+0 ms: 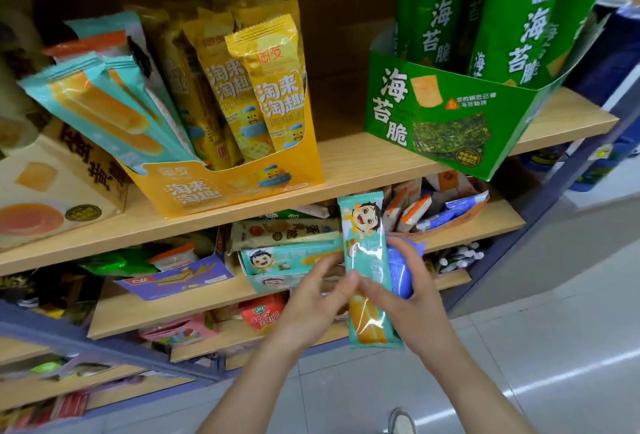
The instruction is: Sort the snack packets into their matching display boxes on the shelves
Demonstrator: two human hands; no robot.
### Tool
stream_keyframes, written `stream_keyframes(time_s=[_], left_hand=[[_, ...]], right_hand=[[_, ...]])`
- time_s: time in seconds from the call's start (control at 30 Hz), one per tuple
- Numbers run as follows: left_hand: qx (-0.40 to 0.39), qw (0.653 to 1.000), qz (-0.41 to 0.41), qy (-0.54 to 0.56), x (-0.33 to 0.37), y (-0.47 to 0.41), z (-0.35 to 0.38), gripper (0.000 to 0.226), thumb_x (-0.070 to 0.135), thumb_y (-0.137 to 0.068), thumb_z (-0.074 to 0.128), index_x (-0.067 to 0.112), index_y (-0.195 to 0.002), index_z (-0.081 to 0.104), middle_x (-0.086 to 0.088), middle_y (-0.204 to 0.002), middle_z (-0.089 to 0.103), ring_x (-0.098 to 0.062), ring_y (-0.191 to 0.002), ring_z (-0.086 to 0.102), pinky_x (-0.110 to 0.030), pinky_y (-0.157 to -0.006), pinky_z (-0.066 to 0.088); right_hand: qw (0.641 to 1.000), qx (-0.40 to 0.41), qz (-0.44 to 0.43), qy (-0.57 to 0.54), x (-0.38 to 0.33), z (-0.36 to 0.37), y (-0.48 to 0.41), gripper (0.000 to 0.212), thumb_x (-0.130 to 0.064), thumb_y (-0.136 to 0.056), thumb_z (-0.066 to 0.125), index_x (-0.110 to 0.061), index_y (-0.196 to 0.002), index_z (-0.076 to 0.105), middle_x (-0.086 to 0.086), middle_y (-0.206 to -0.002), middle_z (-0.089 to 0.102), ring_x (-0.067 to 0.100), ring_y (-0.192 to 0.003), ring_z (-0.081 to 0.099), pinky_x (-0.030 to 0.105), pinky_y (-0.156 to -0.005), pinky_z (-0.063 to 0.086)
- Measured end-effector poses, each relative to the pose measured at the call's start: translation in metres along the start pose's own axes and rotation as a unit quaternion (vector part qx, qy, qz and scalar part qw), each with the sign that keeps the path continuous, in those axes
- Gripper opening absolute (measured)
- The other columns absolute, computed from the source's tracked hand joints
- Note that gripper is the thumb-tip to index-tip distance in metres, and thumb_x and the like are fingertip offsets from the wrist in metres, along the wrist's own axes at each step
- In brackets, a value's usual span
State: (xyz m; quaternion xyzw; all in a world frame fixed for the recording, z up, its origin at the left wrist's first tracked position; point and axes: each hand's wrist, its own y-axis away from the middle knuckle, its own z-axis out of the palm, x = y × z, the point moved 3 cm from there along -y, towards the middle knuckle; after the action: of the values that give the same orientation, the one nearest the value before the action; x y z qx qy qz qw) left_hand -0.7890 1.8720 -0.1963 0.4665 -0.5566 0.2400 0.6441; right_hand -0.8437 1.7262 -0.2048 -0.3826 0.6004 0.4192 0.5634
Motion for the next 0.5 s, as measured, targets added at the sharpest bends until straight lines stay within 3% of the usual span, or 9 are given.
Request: stream_keyframes(time_s=[0.07,0.17,0.23,0.27,0.33,0.4,0.5], left_hand=[[0.015,0.999,0.005,0.031,0.004,0.001,0.011,0.041,0.040,-0.080,0.077,0.028,-0.117,0.062,0.006,-0.109,0.072,-0.017,-0.102,0.069,-0.037,-0.087,0.057],[0.050,0.996,0.007,0.069,0.010,0.001,0.017,0.033,0.026,-0.082,0.075,0.022,-0.113,0.064,0.004,-0.103,0.075,-0.017,-0.096,0.071,-0.036,-0.081,0.058],[0.054,0.997,0.026,0.058,0.013,0.000,0.019,0.026,0.018,-0.087,0.071,0.020,-0.112,0.065,0.004,-0.102,0.075,-0.015,-0.095,0.071,-0.034,-0.081,0.058],[0.051,0.997,0.043,0.044,0.015,0.002,0.020,0.024,0.016,-0.087,0.070,0.019,-0.111,0.066,0.004,-0.102,0.075,-0.014,-0.095,0.070,-0.032,-0.081,0.058],[0.040,0.996,0.085,-0.009,0.025,0.005,0.021,0.021,0.021,-0.086,0.071,0.023,-0.107,0.067,0.009,-0.102,0.074,-0.010,-0.096,0.069,-0.028,-0.082,0.056],[0.022,0.979,0.140,-0.146,0.037,0.008,0.023,0.017,0.035,-0.086,0.071,0.034,-0.102,0.066,0.017,-0.103,0.068,-0.004,-0.097,0.063,-0.030,-0.084,0.054],[-0.037,0.958,0.167,-0.228,0.069,0.009,0.029,0.020,0.034,-0.087,0.066,0.038,-0.106,0.064,0.019,-0.108,0.064,-0.002,-0.102,0.060,-0.036,-0.090,0.052]], right_hand=[[0.999,0.004,-0.007,0.054,0.000,0.002,-0.001,0.042,-0.040,-0.074,0.077,-0.054,-0.109,0.059,-0.015,-0.112,0.067,0.007,-0.102,0.064,0.026,-0.085,0.053],[1.000,-0.007,0.000,0.005,-0.008,-0.001,0.000,0.015,-0.031,-0.095,0.064,-0.043,-0.100,0.068,-0.020,-0.101,0.070,-0.003,-0.094,0.065,0.015,-0.078,0.049],[1.000,-0.016,0.005,-0.008,-0.013,-0.010,0.000,0.017,-0.019,-0.098,0.055,-0.028,-0.101,0.069,-0.013,-0.103,0.071,-0.007,-0.090,0.064,0.008,-0.073,0.047],[1.000,-0.026,0.006,-0.010,-0.014,-0.014,0.001,0.013,-0.019,-0.096,0.060,-0.024,-0.103,0.069,-0.007,-0.108,0.070,-0.004,-0.092,0.066,0.010,-0.072,0.049],[0.999,-0.048,0.003,0.003,-0.023,-0.022,0.001,0.025,-0.036,-0.082,0.076,-0.033,-0.106,0.069,-0.002,-0.113,0.069,0.009,-0.099,0.067,0.020,-0.075,0.054],[0.995,-0.061,-0.023,0.073,-0.038,-0.030,0.002,0.040,-0.049,-0.067,0.080,-0.043,-0.105,0.067,-0.007,-0.110,0.068,0.013,-0.103,0.065,0.026,-0.082,0.054],[0.988,-0.043,-0.088,0.120,-0.074,-0.043,0.003,0.032,-0.041,-0.072,0.081,-0.042,-0.101,0.069,-0.006,-0.109,0.062,0.009,-0.100,0.063,0.024,-0.077,0.055]])
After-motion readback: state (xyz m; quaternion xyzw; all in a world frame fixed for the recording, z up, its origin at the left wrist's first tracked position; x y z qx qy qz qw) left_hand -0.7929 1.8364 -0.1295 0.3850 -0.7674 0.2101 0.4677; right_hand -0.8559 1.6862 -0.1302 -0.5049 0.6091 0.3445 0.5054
